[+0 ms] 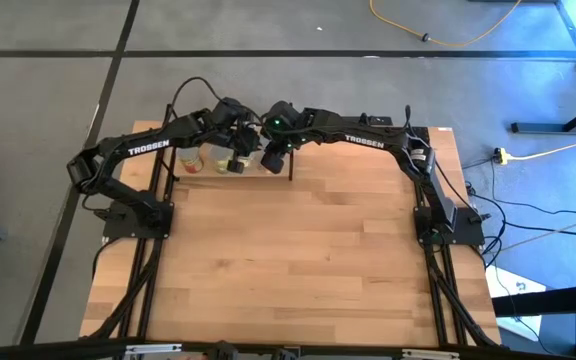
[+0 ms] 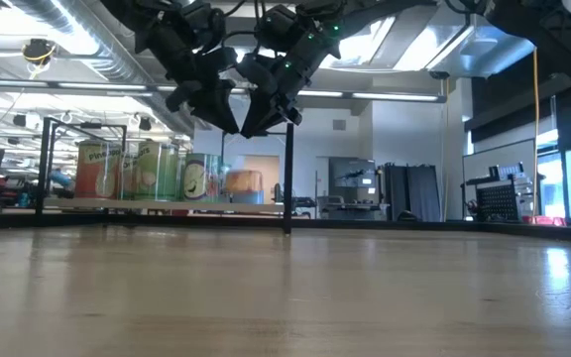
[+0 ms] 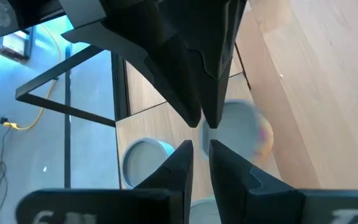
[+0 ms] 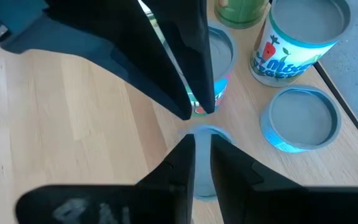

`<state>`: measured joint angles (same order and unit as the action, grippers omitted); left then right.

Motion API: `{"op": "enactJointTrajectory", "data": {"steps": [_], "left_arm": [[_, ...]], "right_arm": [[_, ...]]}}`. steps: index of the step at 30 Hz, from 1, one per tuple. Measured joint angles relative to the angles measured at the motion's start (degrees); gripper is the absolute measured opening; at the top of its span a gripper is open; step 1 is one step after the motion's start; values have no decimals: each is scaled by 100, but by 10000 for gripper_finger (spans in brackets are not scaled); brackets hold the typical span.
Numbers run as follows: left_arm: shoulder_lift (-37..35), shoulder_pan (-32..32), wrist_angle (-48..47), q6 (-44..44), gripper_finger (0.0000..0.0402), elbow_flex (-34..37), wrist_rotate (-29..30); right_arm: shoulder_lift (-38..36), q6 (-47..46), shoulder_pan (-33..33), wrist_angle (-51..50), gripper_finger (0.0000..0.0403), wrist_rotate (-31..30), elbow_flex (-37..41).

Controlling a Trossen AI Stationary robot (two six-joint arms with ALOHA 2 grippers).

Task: Pick and place cans onto a shelf
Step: Return to Home Position

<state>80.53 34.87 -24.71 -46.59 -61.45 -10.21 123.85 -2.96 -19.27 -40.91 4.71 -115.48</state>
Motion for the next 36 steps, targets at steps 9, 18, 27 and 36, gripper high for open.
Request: {"op": "enactJointTrajectory", "data": {"steps": [9,18,27,36], "left_arm": [[0,0,-4,-2,47,0,2],[-339,0,-17,49,47,-2,26],[-1350,-138,-54,1021,46,-4,245],[-2342,-472,-556,1961,3,-7,517]], "right_arm": [[1,0,0,-2,53,-8,0],[-177,182,2,-105,53,538,4],[-821,362,42,-328,39,688,4],[-1465,419,89,-860,4,394,4]]}}
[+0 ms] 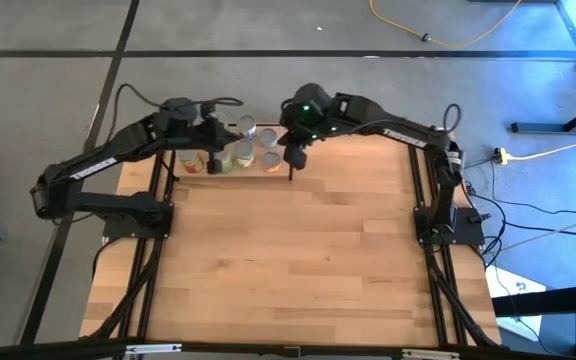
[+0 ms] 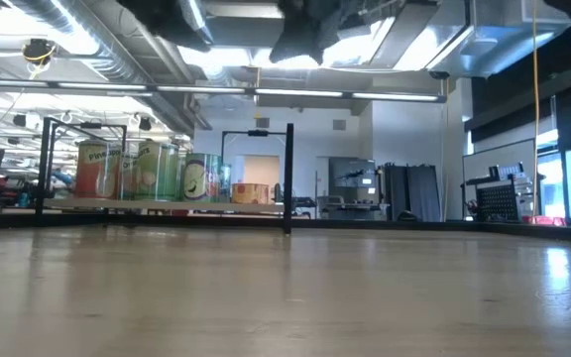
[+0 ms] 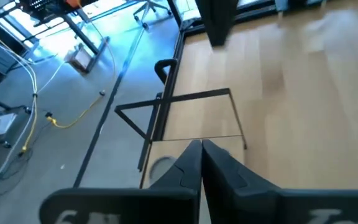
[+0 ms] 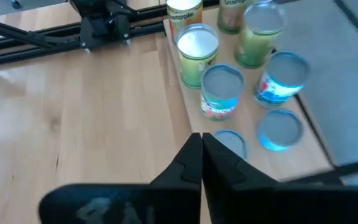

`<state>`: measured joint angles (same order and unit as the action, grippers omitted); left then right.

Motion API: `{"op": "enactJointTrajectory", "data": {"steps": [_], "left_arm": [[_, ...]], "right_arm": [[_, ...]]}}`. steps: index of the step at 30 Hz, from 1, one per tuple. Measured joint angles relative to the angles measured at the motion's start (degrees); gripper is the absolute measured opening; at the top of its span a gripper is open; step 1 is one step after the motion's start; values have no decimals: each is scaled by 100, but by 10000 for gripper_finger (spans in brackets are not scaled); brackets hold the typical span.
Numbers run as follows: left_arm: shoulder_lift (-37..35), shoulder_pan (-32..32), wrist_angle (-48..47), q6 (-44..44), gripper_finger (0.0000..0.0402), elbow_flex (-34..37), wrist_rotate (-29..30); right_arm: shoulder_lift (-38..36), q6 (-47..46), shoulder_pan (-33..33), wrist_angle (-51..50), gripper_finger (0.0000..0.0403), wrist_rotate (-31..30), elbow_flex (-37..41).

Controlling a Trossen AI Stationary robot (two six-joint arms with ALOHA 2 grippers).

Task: Pick and place cans onto a shelf
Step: Return to Home Position

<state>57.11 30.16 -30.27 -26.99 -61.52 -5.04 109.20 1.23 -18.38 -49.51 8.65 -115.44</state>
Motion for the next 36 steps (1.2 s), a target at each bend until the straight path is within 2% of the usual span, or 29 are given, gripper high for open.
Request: {"op": "enactJointTrajectory", "data": {"steps": [6,11,14,19,24,31,36], "left_arm": [[-720,-92,-368,712,1,-2,4],[-1423,-92,-826,1221,1,0,7],[-1778,-92,-1189,1425,0,0,8],[-2327,-92,-1621,1730,0,2,421],[-2835,-92,-1909,1659,0,2,684],[-3694,-92,-2133,1625,0,2,745],[-4167,-92,-2325,1628,0,1,760]], "right_arm": [[-634,238,85,-464,3,-103,0],[-1242,524,222,-1112,2,-811,-2],[-1613,524,296,-1293,2,-995,-2],[-2229,494,574,-1598,1,-955,-7],[-2790,102,968,-2173,1,-1006,-7],[-3476,-786,1590,-3108,1,-2222,-7],[-3902,-1063,2037,-3227,0,-2404,-7]]}}
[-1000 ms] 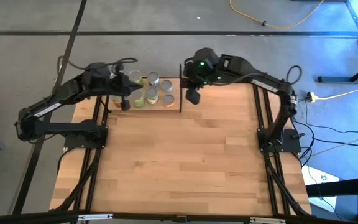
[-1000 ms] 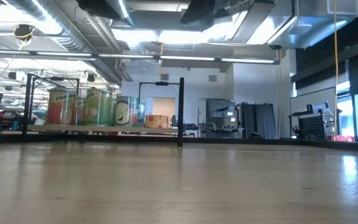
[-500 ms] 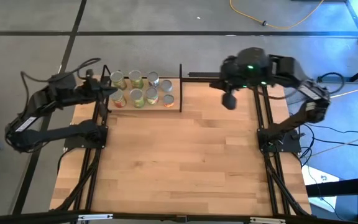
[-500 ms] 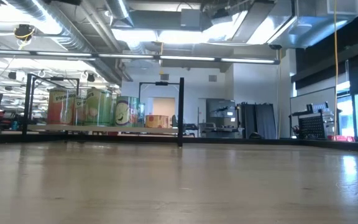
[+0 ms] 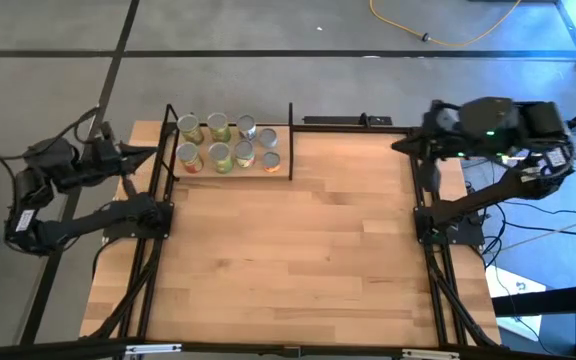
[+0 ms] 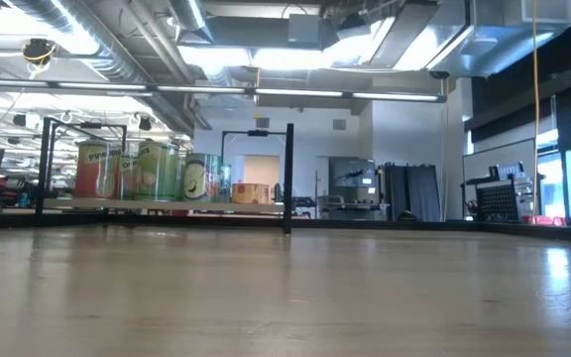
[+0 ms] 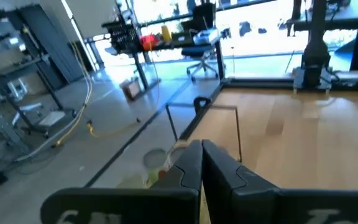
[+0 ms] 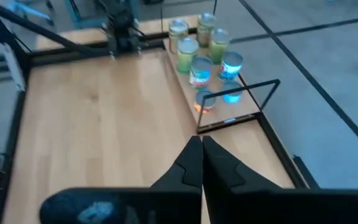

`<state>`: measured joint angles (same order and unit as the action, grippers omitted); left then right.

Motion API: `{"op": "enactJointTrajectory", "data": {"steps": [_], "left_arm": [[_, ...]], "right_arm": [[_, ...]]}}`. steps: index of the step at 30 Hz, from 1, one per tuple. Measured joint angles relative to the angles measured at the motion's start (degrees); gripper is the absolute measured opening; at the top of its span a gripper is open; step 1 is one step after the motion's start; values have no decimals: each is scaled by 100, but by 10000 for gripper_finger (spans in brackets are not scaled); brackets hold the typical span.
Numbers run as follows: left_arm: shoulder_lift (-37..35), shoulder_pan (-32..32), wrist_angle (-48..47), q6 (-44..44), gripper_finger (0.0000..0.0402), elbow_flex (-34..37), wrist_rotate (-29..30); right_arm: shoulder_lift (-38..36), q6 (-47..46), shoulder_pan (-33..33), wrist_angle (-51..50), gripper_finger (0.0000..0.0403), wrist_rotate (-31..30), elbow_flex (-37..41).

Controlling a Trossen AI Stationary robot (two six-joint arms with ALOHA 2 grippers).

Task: Pick and place cans onto a shelf
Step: Return to Home Position

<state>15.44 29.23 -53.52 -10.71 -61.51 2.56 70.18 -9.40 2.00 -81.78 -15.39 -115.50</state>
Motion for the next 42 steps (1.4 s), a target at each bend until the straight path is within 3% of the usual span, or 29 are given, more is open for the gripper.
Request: {"op": "enactJointTrajectory", "data": {"steps": [6,12,21,28,42], "left_arm": [[-568,0,-802,545,0,1,454],[-1235,0,-838,944,0,6,530],[-1514,-2,-967,812,0,-15,552],[-1512,-2,-989,1224,0,198,539],[-1510,-2,728,1467,0,1763,-58]], "right_arm": [[-391,-68,338,-5,0,-18,78],[-933,-233,442,-100,0,-229,595],[-2042,-914,442,-19,0,-316,1852],[-3097,-989,442,737,0,-315,3212],[-5292,-807,440,2336,0,-111,5694]]}}
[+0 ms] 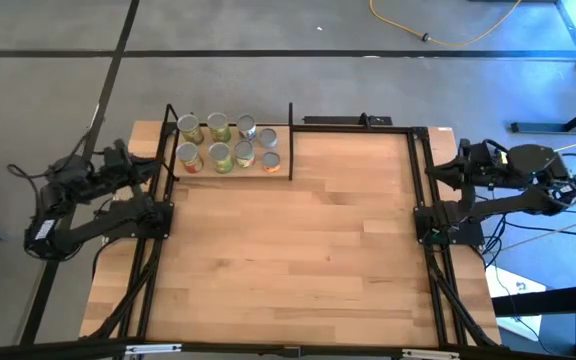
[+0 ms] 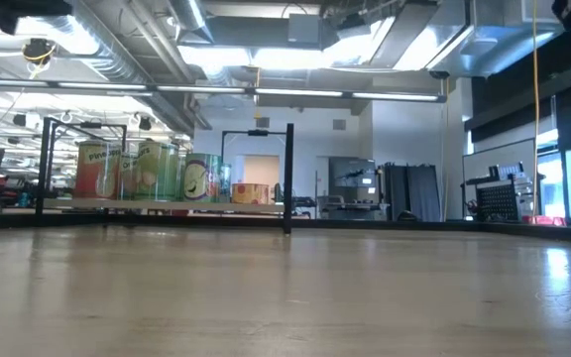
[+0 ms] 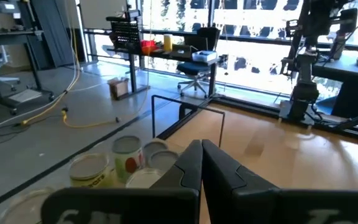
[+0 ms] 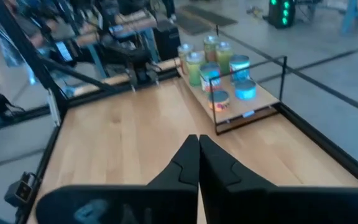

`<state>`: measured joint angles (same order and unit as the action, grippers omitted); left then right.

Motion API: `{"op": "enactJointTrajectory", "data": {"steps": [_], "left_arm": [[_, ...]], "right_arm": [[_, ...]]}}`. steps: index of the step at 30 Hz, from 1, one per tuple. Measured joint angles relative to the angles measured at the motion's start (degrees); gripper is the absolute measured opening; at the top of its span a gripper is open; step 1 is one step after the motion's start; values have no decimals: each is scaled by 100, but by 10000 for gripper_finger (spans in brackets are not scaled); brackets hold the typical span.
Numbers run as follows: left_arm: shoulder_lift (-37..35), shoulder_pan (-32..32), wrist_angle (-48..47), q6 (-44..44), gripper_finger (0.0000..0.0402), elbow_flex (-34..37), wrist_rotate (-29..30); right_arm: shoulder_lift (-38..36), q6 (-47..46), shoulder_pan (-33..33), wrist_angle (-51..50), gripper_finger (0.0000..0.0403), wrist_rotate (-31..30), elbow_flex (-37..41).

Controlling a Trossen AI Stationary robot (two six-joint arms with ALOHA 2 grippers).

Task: Pick and place cans onto a shelf
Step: Return to Home Position

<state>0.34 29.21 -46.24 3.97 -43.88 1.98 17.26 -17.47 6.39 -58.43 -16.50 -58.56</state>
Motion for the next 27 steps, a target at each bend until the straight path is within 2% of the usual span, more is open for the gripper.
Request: {"op": "enactJointTrajectory", "data": {"steps": [8,14,20,27], "left_arm": [[2,0,1369,45,0,895,-336],[2,0,2224,176,0,1580,-615],[2,0,2900,177,0,2151,-715],[2,2,3290,193,0,2842,-664]], "right_arm": [[-1051,145,0,792,0,161,1073],[-1596,163,0,1013,0,178,1619],[-1716,426,0,1212,0,439,1623],[-1714,430,2,1201,0,457,1623]]}}
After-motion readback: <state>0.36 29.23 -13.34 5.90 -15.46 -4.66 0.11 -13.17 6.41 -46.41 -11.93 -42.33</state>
